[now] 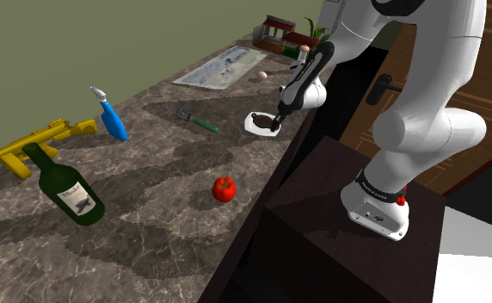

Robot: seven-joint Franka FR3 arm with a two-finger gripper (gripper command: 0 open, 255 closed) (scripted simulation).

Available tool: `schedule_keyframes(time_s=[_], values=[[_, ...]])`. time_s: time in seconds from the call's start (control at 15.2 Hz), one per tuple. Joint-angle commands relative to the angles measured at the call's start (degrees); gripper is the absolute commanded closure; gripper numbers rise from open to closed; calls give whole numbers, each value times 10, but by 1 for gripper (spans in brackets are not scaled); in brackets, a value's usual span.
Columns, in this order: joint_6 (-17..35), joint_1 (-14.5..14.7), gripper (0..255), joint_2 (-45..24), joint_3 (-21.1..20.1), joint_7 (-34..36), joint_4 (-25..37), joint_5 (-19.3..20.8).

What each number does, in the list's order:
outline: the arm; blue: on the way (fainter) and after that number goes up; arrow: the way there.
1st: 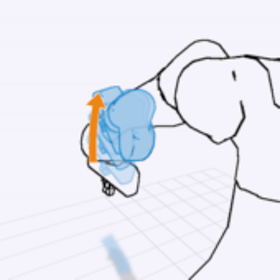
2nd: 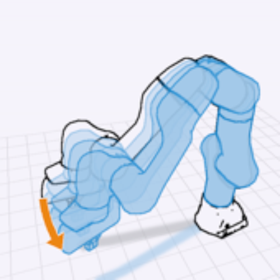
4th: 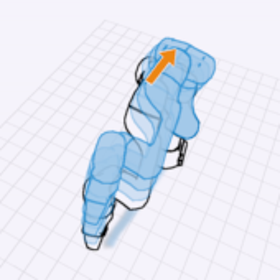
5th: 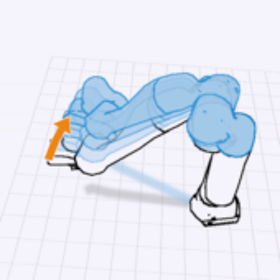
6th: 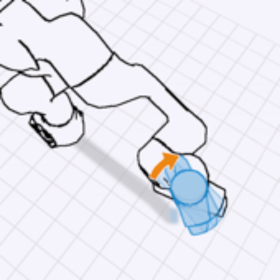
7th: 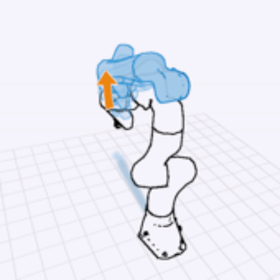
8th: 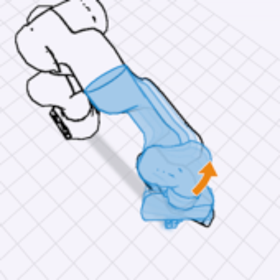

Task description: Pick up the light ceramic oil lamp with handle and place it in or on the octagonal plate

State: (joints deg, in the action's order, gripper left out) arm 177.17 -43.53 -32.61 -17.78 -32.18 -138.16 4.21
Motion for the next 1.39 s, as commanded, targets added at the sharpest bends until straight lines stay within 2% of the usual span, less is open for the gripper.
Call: schedule_keyframes(time_s=[0.0,0.2,0.26,0.59,0.86,1.32], values=[[1,0,255,-2,1,0,0,0],[1,0,255,-2,1,0,0,0],[1,1,0,-2,1,0,0,0],[1,0,0,-2,1,0,0,0],[-51,-65,0,84,-61,-16,-39,-19],[-51,-65,0,84,-60,-17,-39,-20]])
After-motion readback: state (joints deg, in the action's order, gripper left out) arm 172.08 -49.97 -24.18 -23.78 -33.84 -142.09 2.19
